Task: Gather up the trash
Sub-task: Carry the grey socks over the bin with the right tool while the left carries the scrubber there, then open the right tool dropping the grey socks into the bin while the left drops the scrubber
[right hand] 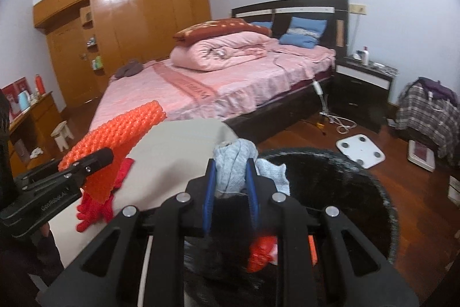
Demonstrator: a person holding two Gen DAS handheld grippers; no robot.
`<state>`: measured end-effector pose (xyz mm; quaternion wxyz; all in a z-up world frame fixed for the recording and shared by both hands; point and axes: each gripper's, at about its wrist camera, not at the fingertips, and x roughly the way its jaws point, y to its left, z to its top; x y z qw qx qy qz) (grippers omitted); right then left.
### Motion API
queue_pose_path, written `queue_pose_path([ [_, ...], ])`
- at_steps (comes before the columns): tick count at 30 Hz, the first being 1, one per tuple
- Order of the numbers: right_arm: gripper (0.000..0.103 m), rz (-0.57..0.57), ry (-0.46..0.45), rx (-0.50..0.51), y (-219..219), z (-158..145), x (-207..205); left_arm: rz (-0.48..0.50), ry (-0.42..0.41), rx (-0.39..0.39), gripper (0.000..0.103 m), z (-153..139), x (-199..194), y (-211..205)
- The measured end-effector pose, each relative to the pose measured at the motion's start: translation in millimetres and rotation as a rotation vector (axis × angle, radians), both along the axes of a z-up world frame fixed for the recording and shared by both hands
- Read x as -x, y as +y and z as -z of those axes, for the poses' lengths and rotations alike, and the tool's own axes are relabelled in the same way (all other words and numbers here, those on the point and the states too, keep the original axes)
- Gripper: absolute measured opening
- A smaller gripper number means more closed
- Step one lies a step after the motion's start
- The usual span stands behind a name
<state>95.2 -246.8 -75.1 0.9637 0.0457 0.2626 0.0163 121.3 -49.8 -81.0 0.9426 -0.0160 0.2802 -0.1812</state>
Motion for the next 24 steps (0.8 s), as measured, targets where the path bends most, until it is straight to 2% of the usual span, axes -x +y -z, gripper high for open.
queue_pose_path([
  [15, 0.022, 0.166, 0.03, 0.009, -78, 21, 25, 0.213, 0.028, -0.003, 0.028, 17, -4, -100],
  [16, 0.024, 0.174, 0.032, 0.009, -82, 22, 25, 0.23, 0.034, 0.0, 0.033, 18, -5, -104],
  [17, 0.024, 0.184, 0.038, 0.009, -86, 24, 25, 0.249, 0.044, 0.004, 0.044, 20, -6, -108],
  [19, 0.035, 0.203, 0.045, 0.003, -92, 25, 26, 0.28, 0.059, 0.02, 0.058, 24, -7, -112],
  [21, 0.046, 0.23, 0.038, 0.0, -98, 27, 30, 0.287, 0.063, 0.018, 0.059, 25, -7, -111],
  [23, 0.051, 0.244, 0.031, 0.002, -101, 27, 33, 0.282, 0.061, 0.015, 0.062, 26, -6, -105],
  [24, 0.058, 0.25, 0.027, 0.002, -102, 28, 34, 0.272, 0.055, 0.015, 0.063, 25, -5, -100],
])
